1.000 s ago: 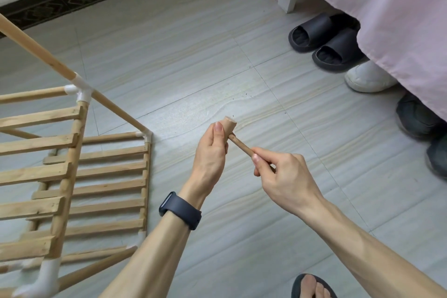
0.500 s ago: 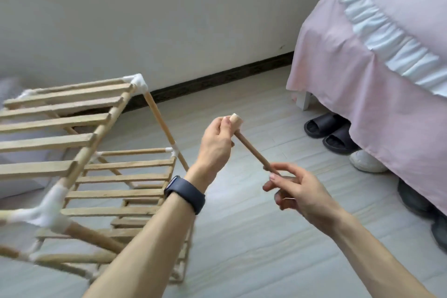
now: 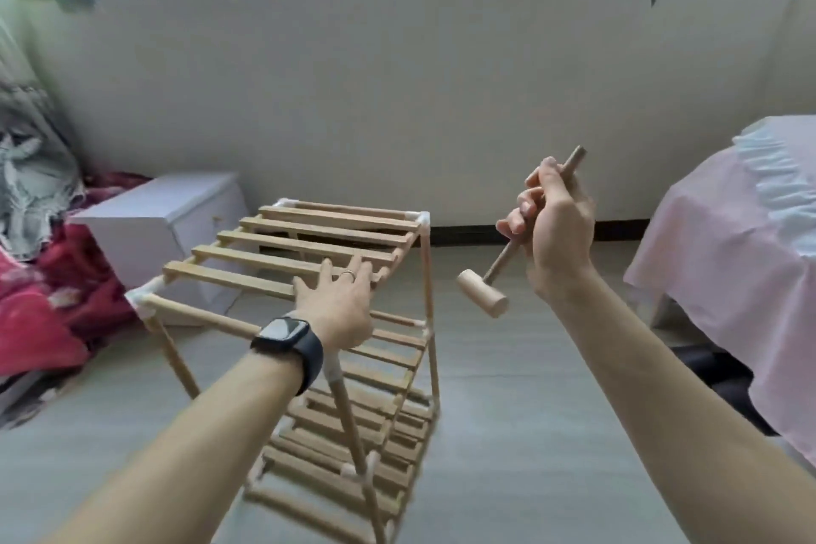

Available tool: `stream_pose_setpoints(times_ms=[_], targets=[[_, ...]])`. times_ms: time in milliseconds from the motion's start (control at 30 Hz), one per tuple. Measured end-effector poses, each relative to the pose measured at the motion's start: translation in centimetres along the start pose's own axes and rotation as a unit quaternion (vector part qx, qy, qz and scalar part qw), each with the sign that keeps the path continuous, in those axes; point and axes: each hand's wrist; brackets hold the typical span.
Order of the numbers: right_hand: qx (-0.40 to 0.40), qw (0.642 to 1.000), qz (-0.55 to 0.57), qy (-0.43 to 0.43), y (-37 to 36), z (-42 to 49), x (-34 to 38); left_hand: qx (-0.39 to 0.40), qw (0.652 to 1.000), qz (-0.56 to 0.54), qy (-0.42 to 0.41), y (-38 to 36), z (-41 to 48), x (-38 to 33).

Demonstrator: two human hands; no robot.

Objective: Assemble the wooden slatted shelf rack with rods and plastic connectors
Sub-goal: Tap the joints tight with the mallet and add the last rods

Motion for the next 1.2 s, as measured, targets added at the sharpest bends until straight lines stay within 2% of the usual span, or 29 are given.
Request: stream_pose_setpoints(times_ms=[100, 167, 267, 333, 400, 467, 567, 667, 733, 800, 900, 1000, 1067, 1167, 1200], targets=[[0.027, 0.999, -0.042, -0.005, -2.5, -0.7, -1.9, 0.000, 0.995, -0.092, -0.035, 0.1, -2.3, 4.1], [0.028, 0.998, -0.052, -0.032, -4.0, -1.4, -2.8, 0.019, 0.997, -0.065, -0.027, 1.1, -3.7, 6.5], [0.033, 0.997, -0.042, -0.063, -5.9, -1.8, -4.0, 0.043, 0.999, 0.019, 0.028, 3.5, -4.8, 9.3], [0.039, 0.996, -0.059, -0.054, -7.1, -1.9, -4.6, -0.017, 0.998, 0.032, 0.047, 3.7, -4.2, 9.6], [0.051, 0.994, -0.086, -0.031, -8.5, -2.0, -5.3, -0.110, 0.993, 0.036, 0.038, 2.7, -2.9, 8.5], [0.062, 0.992, -0.106, -0.002, -10.1, -1.8, -6.0, -0.144, 0.989, -0.016, 0.023, 1.0, -1.2, 6.7], [0.066, 0.986, -0.145, 0.058, -12.4, -0.6, -7.2, -0.080, 0.991, -0.107, 0.027, -0.9, 1.3, 5.2], [0.076, 0.964, -0.226, 0.116, -13.7, -0.6, -9.1, -0.068, 0.990, -0.122, 0.022, -1.8, 2.8, 5.5], [0.099, 0.957, -0.251, 0.105, -14.4, -0.4, -9.2, -0.066, 0.990, -0.119, 0.023, -2.0, 2.9, 5.6], [0.093, 0.967, -0.218, 0.094, -15.5, 0.8, -7.3, -0.062, 0.991, -0.117, 0.021, -2.0, 3.1, 5.7], [0.060, 0.979, -0.150, 0.123, -15.4, 2.1, -5.9, -0.074, 0.990, -0.114, 0.027, -2.3, 3.3, 5.8], [0.094, 0.962, -0.221, 0.133, -13.1, -1.0, -8.7, -0.071, 0.990, -0.116, 0.025, -2.4, 3.2, 5.2], [0.114, 0.963, -0.214, 0.121, -13.4, -0.5, -8.5, -0.073, 0.990, -0.113, 0.027, -2.3, 3.2, 5.0], [0.056, 0.979, -0.128, 0.151, -13.9, 1.2, -6.8, -0.077, 0.990, -0.112, 0.031, -2.4, 3.4, 5.1], [0.060, 0.975, -0.145, 0.159, -13.6, 0.6, -7.3, -0.075, 0.990, -0.114, 0.034, -2.3, 3.6, 5.2]])
Point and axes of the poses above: each hand's wrist, its own z-axis towards the middle knuckle, its own y-axis out of the back of the hand, x = y × z
